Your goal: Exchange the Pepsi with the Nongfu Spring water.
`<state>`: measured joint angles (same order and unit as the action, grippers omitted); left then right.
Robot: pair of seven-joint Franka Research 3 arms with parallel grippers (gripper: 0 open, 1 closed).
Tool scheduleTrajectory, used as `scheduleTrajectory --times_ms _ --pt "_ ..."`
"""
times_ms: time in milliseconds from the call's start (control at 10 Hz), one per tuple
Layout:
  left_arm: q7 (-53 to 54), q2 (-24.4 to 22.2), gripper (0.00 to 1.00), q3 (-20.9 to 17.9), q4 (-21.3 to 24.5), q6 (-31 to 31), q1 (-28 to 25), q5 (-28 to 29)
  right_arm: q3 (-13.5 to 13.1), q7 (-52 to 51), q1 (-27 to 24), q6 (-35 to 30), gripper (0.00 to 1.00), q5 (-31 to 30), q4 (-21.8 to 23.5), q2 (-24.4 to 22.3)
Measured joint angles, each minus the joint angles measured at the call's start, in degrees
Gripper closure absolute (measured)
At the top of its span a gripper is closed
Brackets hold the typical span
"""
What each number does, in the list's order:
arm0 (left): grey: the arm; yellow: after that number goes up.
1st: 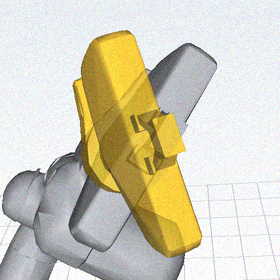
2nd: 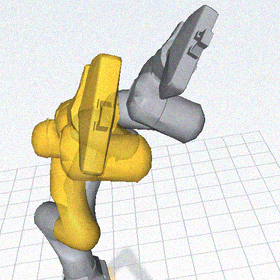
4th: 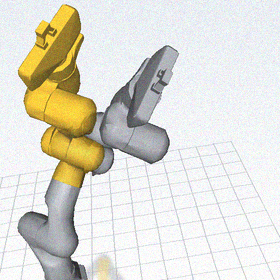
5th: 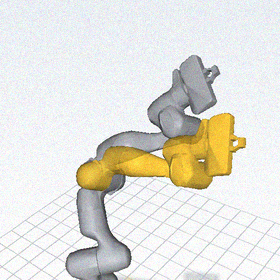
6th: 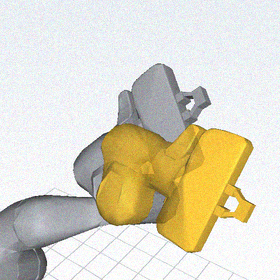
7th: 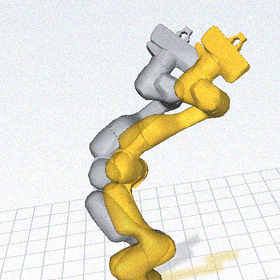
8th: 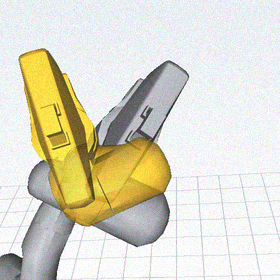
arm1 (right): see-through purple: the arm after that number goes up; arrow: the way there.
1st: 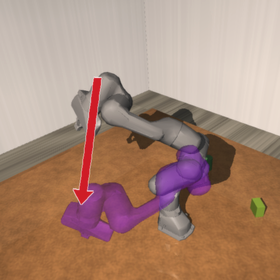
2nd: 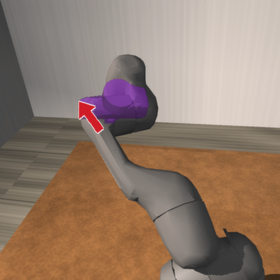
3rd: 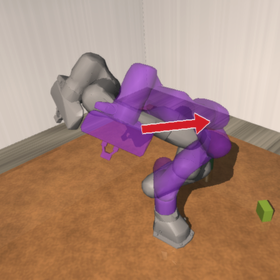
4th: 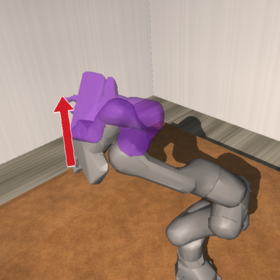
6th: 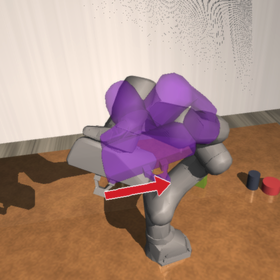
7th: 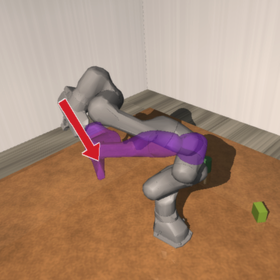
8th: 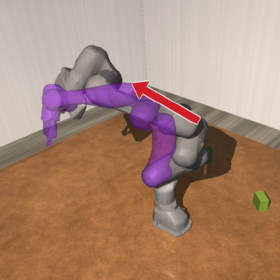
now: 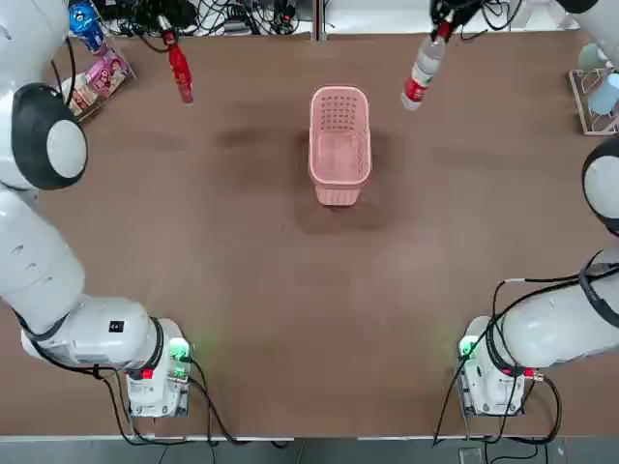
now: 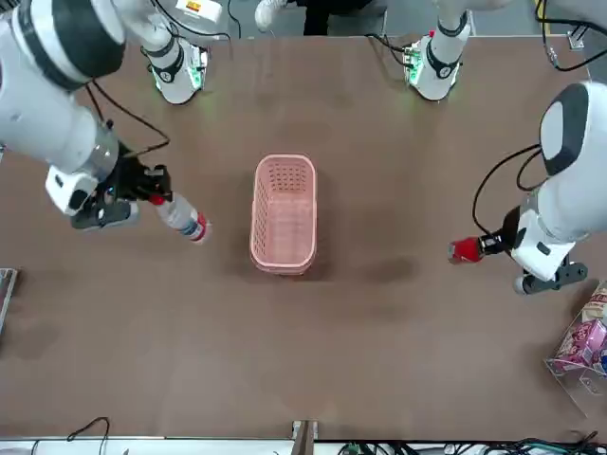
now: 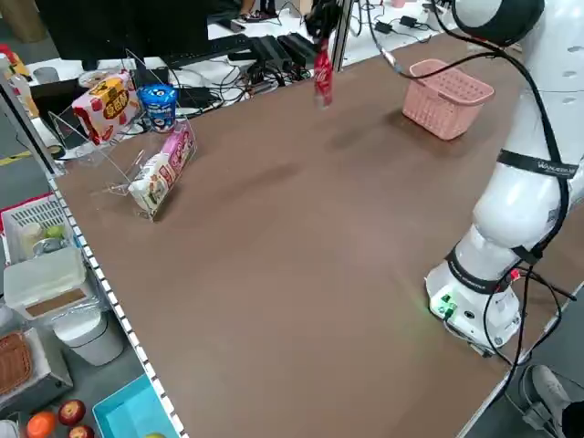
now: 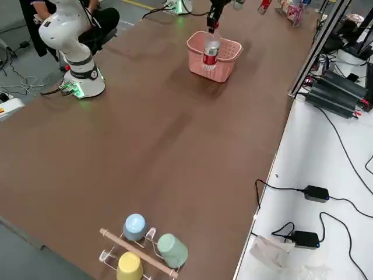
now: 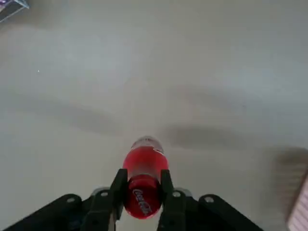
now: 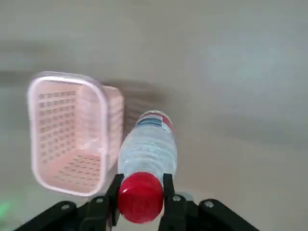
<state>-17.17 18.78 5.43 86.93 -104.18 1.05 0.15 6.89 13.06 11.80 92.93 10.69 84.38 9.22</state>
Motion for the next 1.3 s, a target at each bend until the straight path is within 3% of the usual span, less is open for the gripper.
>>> scheduleTrajectory --times_ms 300,600,800,1100,1300 --pt "0.3 -8.3 0.67 0.1 21.6 -16.0 -0.7 0.2 2.0 7.2 4.9 0.3 0.63 0.0 -2.5 0.2" --pt "1.3 -14.3 0.67 1.0 35.2 -24.7 -0.7 0.2 2.4 12.2 10.1 4.9 0.63 0.0 -2.9 3.6" --pt "2.3 -13.9 0.67 1.0 37.7 -28.8 -0.9 0.3 2.4 13.3 12.8 9.2 0.63 0.0 -2.8 8.0" --pt "5.1 -11.7 0.67 1.0 37.8 -31.9 -3.6 0.6 2.4 14.7 14.5 12.9 0.63 -0.1 -2.0 12.5" --pt "6.0 -10.7 0.67 1.1 37.7 -32.9 -3.9 0.6 2.4 15.3 15.4 17.5 0.63 -0.1 1.6 13.5"
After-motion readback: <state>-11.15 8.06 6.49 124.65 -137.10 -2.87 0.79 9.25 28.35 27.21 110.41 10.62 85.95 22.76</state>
